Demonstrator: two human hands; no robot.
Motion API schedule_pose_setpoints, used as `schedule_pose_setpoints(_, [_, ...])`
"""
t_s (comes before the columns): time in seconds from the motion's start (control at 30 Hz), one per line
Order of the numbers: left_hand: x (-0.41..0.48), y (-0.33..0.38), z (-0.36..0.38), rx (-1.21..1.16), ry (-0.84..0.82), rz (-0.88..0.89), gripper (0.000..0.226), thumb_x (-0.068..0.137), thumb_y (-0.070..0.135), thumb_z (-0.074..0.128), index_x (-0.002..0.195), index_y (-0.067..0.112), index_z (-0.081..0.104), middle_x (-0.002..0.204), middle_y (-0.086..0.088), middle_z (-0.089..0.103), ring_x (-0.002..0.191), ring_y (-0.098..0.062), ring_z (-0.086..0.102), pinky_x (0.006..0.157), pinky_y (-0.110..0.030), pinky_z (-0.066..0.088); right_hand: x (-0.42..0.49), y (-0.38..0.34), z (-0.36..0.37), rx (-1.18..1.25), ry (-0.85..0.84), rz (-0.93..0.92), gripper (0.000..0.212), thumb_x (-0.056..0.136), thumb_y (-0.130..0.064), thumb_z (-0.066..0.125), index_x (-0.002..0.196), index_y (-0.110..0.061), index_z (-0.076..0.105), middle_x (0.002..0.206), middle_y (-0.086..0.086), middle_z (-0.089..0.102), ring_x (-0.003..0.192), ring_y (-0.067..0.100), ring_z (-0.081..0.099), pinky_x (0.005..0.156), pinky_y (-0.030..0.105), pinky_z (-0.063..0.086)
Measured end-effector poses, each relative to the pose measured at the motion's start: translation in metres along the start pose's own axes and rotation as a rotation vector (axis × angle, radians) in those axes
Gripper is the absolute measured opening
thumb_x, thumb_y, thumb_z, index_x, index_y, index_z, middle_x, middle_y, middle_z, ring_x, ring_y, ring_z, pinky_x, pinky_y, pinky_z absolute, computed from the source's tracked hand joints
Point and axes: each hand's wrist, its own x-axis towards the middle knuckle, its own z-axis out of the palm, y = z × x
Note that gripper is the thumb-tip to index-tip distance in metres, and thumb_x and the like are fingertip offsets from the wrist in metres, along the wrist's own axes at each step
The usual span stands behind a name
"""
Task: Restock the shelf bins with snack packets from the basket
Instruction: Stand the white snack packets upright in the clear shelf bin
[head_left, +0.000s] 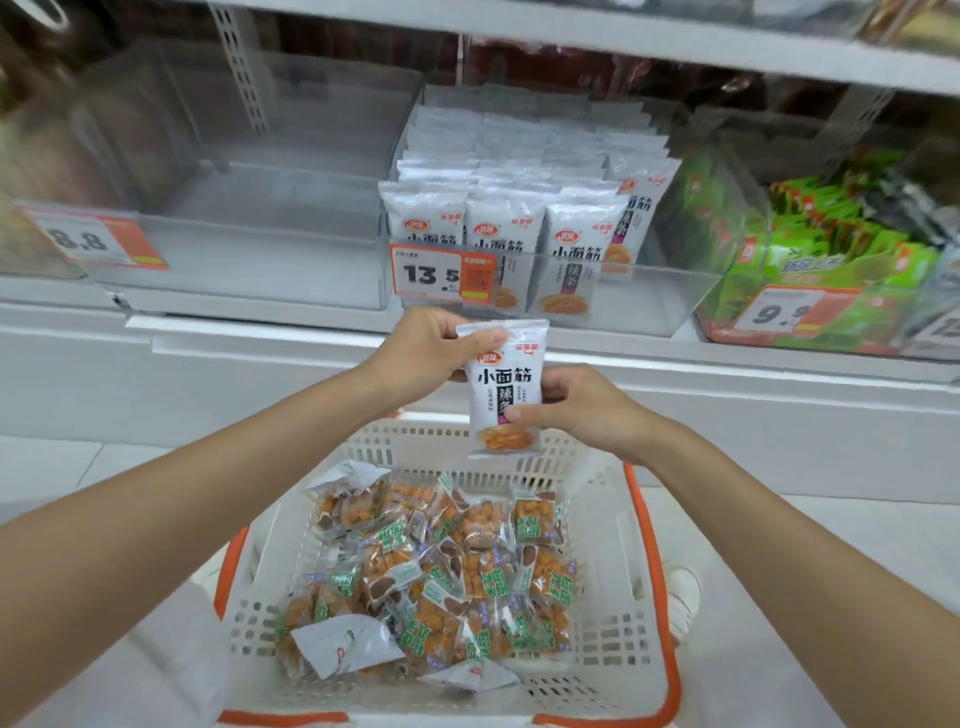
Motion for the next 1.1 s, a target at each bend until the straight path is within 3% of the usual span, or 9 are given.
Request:
schedule_pose_setpoints(0.13, [0.029,0.057,0.017,0.051,-0.003,0.126,0.026,0.093,0.02,0.063,0.09,-0.004,0.072,0.078,-0.001,0.075,0.068,-0.011,0.071,0.066,-0.027,0.059,-0.019,-0.027,-0.042,0.026,0.084,-0.124,0.023,0.081,0.001,0.073,0.101,-0.011,0.07,0.092,-0.004,0.075,0.084,0.006,0.071,0.073,0.016,0.053])
schedule_pose_setpoints(0.27, [0.055,0.13,0.037,0.183,-0.026,0.368,0.026,0.083,0.042,0.072,0.083,0.018,0.08,0.086,-0.016,0.075,0.073,-0.021,0.063,0.075,-0.044,0.057,-0.031,-0.051,-0.085,-0.023,0.464,-0.372,0.025,0.079,0.002,0.074,0.094,-0.017,0.07,0.087,-0.005,0.076,0.084,0.011,0.073,0.076,0.024,0.056])
schedule_pose_setpoints(0.4, [0.076,0.185,0.054,0.26,-0.051,0.54,0.009,0.089,0.027,0.07,0.085,0.022,0.077,0.083,0.003,0.076,0.078,-0.011,0.072,0.078,-0.028,0.058,-0.025,-0.065,-0.128,-0.168,0.753,-0.439,0.023,0.083,-0.009,0.074,0.098,-0.025,0.068,0.092,-0.013,0.072,0.086,0.002,0.069,0.076,0.019,0.054])
schedule_pose_setpoints(0.47, [0.094,0.188,0.058,0.393,-0.077,0.536,0.023,0.093,0.03,0.064,0.089,0.012,0.078,0.081,0.001,0.075,0.077,-0.018,0.07,0.073,-0.027,0.056,-0.012,-0.065,-0.142,-0.234,0.764,-0.358,0.022,0.084,-0.014,0.074,0.101,-0.026,0.068,0.094,-0.015,0.072,0.088,0.002,0.067,0.075,0.024,0.054])
schedule_pose_setpoints(0.53, [0.116,0.178,0.059,0.528,-0.122,0.5,0.044,0.097,0.035,0.057,0.085,-0.004,0.072,0.067,-0.007,0.058,0.061,-0.027,0.05,0.06,-0.029,0.042,0.006,-0.061,-0.154,-0.295,0.738,-0.252,0.023,0.082,-0.015,0.075,0.101,-0.025,0.068,0.096,-0.013,0.072,0.085,0.002,0.065,0.071,0.025,0.052])
schedule_pose_setpoints(0.6, [0.14,0.164,0.056,0.617,-0.096,0.46,0.051,0.099,0.036,0.053,0.082,-0.011,0.065,0.067,-0.007,0.044,0.061,-0.021,0.037,0.058,-0.028,0.031,0.024,-0.058,-0.162,-0.339,0.679,-0.142,0.025,0.076,-0.019,0.081,0.098,-0.022,0.069,0.096,-0.008,0.072,0.083,0.006,0.065,0.069,0.027,0.052])
schedule_pose_setpoints(0.73, [0.181,0.15,0.048,0.662,-0.025,0.417,0.046,0.095,0.033,0.06,0.08,-0.01,0.065,0.07,-0.01,0.051,0.063,-0.024,0.048,0.06,-0.032,0.037,0.067,-0.055,-0.168,-0.493,0.643,0.054,0.036,0.07,-0.031,0.085,0.101,-0.016,0.073,0.098,0.004,0.072,0.093,0.021,0.067,0.079,0.032,0.054])
schedule_pose_setpoints(0.97, [0.214,0.13,0.049,0.836,0.033,0.37,0.015,0.09,0.013,0.067,0.104,0.008,0.071,0.099,-0.002,0.067,0.09,-0.017,0.063,0.082,-0.028,0.051,0.113,-0.038,-0.163,-0.515,0.538,0.26,0.029,0.084,-0.016,0.068,0.11,-0.005,0.066,0.111,0.013,0.068,0.1,0.027,0.067,0.072,0.028,0.046])
schedule_pose_setpoints(1.1, [0.213,0.125,0.045,0.877,0.081,0.414,0.014,0.091,0.011,0.064,0.103,0.009,0.072,0.102,-0.003,0.069,0.086,-0.012,0.059,0.079,-0.023,0.047,0.116,-0.039,-0.163,-0.48,0.55,0.251,0.01,0.084,-0.011,0.066,0.091,-0.005,0.062,0.097,0.009,0.065,0.088,0.025,0.063,0.069,0.028,0.045])
